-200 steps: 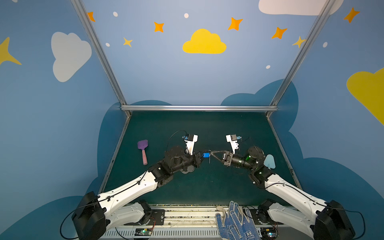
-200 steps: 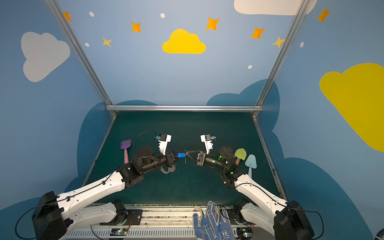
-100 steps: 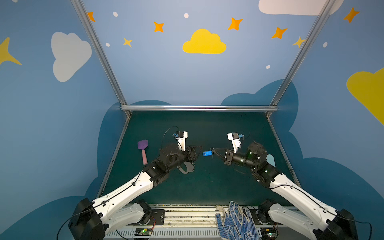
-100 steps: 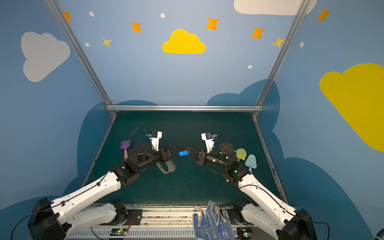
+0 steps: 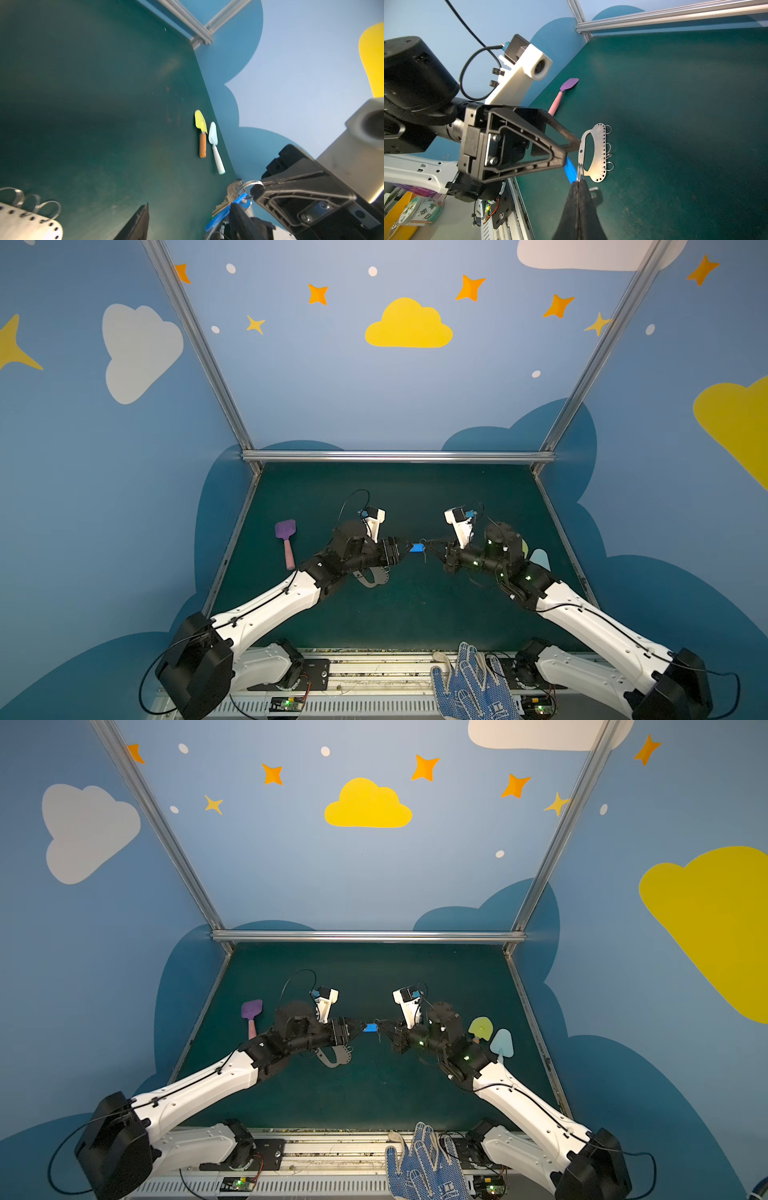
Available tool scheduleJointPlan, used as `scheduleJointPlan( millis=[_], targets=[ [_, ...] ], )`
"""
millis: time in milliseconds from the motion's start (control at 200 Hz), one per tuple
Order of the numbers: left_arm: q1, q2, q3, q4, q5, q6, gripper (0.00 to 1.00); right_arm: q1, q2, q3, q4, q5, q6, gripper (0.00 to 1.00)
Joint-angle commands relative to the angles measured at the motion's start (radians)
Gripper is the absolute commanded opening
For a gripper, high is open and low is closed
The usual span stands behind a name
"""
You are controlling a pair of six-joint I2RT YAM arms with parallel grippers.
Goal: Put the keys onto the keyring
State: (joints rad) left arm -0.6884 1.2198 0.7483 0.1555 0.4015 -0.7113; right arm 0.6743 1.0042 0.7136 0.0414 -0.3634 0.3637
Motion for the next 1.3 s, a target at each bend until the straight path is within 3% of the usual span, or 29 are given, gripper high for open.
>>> scheduleJointPlan(
  millis=[0,120,225,305,416,561,651,771,871,976,1031,1177,1292],
  targets=[
    [-0.009,0.021,0.03,0.07,0.102,0.016,0.63,0.005,-0.021,-0.011,0.054,-0.028,0.014,0.0],
    [-0.016,0.016,0.018,0.147,0.147,0.012,0.53,0.004,-0.011,-0.015,0.059,-0.032,0.035,0.0],
    [-0.031,0.009,0.025,0.158,0.177,0.035,0.18,0.004,-0.002,-0.016,0.063,-0.012,0.05,0.0],
    [-0.051,0.01,0.039,0.136,0.182,0.061,0.04,0.004,0.006,-0.01,0.055,0.005,0.062,0.0],
    [-0.089,0.011,0.059,0.073,0.139,0.115,0.04,0.003,0.016,-0.007,0.069,0.007,0.074,0.0],
    [-0.166,-0.037,0.063,-0.029,-0.097,0.194,0.04,0.002,0.032,0.016,0.032,0.04,0.097,0.0],
    [-0.224,-0.061,0.069,-0.11,-0.284,0.27,0.05,0.001,0.035,0.021,0.026,0.053,0.119,0.0],
    [-0.307,-0.046,0.1,-0.19,-0.417,0.369,0.29,0.0,0.036,0.022,0.034,0.052,0.148,0.0],
    [-0.352,-0.023,0.117,-0.204,-0.421,0.422,0.45,0.0,0.032,0.024,0.034,0.054,0.154,0.0],
    [-0.358,-0.023,0.114,-0.202,-0.426,0.412,0.51,-0.001,0.028,0.024,0.024,0.07,0.144,0.0],
    [-0.356,-0.04,0.109,-0.215,-0.509,0.35,0.53,-0.001,0.023,0.02,0.021,0.071,0.138,0.0],
    [-0.271,-0.139,0.033,-0.15,-0.474,0.25,0.55,-0.001,0.01,0.0,0.025,0.084,0.114,0.0],
    [-0.208,-0.196,0.016,-0.144,-0.437,0.208,0.64,-0.002,0.007,-0.005,0.038,0.056,0.104,0.0]
  ],
)
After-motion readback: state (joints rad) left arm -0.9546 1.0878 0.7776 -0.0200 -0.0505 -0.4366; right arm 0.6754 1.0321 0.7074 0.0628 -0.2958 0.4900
